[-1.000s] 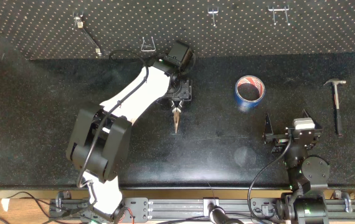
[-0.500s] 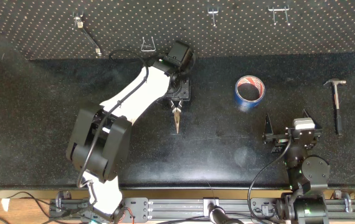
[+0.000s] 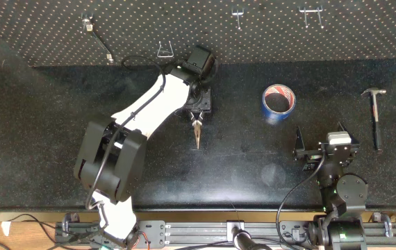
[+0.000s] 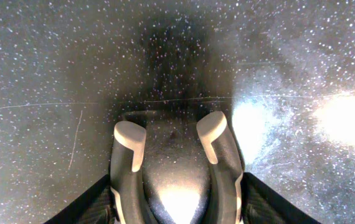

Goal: Place Tools Onto Pegboard

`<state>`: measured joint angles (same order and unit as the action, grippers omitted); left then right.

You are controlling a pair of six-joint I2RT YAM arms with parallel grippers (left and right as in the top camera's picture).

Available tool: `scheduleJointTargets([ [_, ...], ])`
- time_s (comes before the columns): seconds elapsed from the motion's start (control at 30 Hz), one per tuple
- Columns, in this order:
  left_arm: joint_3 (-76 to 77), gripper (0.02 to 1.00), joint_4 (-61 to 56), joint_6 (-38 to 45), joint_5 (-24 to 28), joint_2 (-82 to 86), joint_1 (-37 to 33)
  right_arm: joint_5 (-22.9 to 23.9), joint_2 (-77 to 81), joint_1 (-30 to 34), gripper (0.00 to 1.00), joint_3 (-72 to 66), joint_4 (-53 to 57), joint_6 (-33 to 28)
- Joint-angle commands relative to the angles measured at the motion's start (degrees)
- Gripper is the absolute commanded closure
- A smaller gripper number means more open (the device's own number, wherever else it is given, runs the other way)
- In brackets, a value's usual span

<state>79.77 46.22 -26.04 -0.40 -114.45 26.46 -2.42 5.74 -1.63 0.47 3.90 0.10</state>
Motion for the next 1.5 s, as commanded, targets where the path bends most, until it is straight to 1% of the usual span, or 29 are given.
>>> scheduleJointTargets([
  [0.03,0.39,0.958,-0.61,-0.48,-0.46,-2.19,0.28,0.33,-0.17,-0.39,0.005,-0.24,0.20,-0.57],
  [0.07,0.39,0.993,-0.81,-0.48,-0.48,-2.19,0.28,0.33,-0.17,-0.39,0.005,-0.24,0.20,-0.57],
  [0.2,0.39,0.989,-0.68,-0.46,-0.50,-2.19,0.24,0.31,-0.17,-0.39,0.005,-0.24,0.20,-0.57],
  [0.23,0.39,0.943,-0.35,-0.46,-0.46,-2.19,0.17,0.33,-0.17,-0.39,0.005,-0.24,0.20,-0.57],
  [0.27,0.39,0.993,-0.70,-0.48,-0.46,-2.16,0.33,0.33,-0.17,-0.39,0.005,-0.24,0.20,-0.57],
  [0.4,0.39,0.993,-0.35,-0.48,-6.64,7.37,1.36,0.33,-0.17,-0.39,0.005,-0.24,0.20,-0.57],
  [0.5,0.39,0.993,2.78,-0.46,-14.01,20.61,1.20,0.31,-0.17,-0.39,0.005,-0.24,0.20,-0.57],
  [0.57,0.39,0.991,4.92,-0.46,-17.68,25.64,1.20,0.31,-0.17,-0.39,0.005,-0.24,0.20,-0.57],
  [0.6,0.39,0.991,6.08,-0.44,-20.87,29.29,1.20,0.33,-0.17,-0.39,0.005,-0.24,0.20,-0.57],
  [0.67,0.39,0.991,5.90,-0.46,-30.47,34.45,0.96,0.31,-0.17,-0.39,0.005,-0.24,0.20,-0.57],
  [0.73,0.39,0.991,4.31,-0.44,-35.50,35.56,-0.76,0.31,-0.17,-0.39,0.005,-0.24,0.20,-0.57],
  [0.77,0.39,0.989,2.54,-0.42,-36.37,35.17,-1.75,0.33,-0.17,-0.39,0.005,-0.24,0.20,-0.57],
  [0.9,-0.48,0.991,-11.91,0.66,-36.02,32.13,-5.55,0.33,-0.17,-0.39,0.005,-0.24,0.20,-0.57],
  [0.93,-3.06,0.991,-15.98,0.63,-33.64,34.23,-6.71,0.33,-0.17,-0.39,0.005,-0.24,0.20,-0.57],
  [0.97,-7.21,0.991,-18.10,0.55,-31.47,38.18,-7.80,0.33,-0.17,-0.39,0.005,-0.24,0.20,-0.57],
  [1.0,-12.94,0.989,-22.77,0.63,-30.40,42.75,-8.13,0.31,-0.17,-0.39,0.005,-0.24,0.20,-0.57],
  [1.03,-17.27,0.991,-27.89,1.05,-30.40,45.27,-8.11,0.31,-0.17,-0.39,0.005,-0.24,0.20,-0.57],
  [1.07,-23.43,0.991,-38.91,1.53,-29.99,46.58,-7.96,0.33,-0.17,-0.39,0.005,-0.24,0.20,-0.57],
  [1.1,-25.49,0.991,-44.11,1.73,-29.27,45.31,-7.98,0.33,-0.17,-0.39,0.005,-0.24,0.20,-0.57],
  [1.2,-25.73,0.993,-58.73,7.78,-29.31,37.86,-8.02,0.31,-0.17,-0.39,0.005,-0.24,0.20,-0.57],
  [1.23,-25.70,0.991,-62.20,7.96,-29.09,35.47,-8.04,0.33,-0.17,-0.39,0.005,-0.24,0.20,-0.57],
  [1.37,-25.70,0.991,-68.26,9.99,-28.85,30.08,-8.09,0.33,-0.17,-0.39,0.005,-0.24,0.20,-0.57],
  [1.5,-25.70,0.991,-71.01,10.32,-27.76,27.28,-8.09,0.31,-0.17,-0.39,0.005,-0.24,0.20,-0.57],
])
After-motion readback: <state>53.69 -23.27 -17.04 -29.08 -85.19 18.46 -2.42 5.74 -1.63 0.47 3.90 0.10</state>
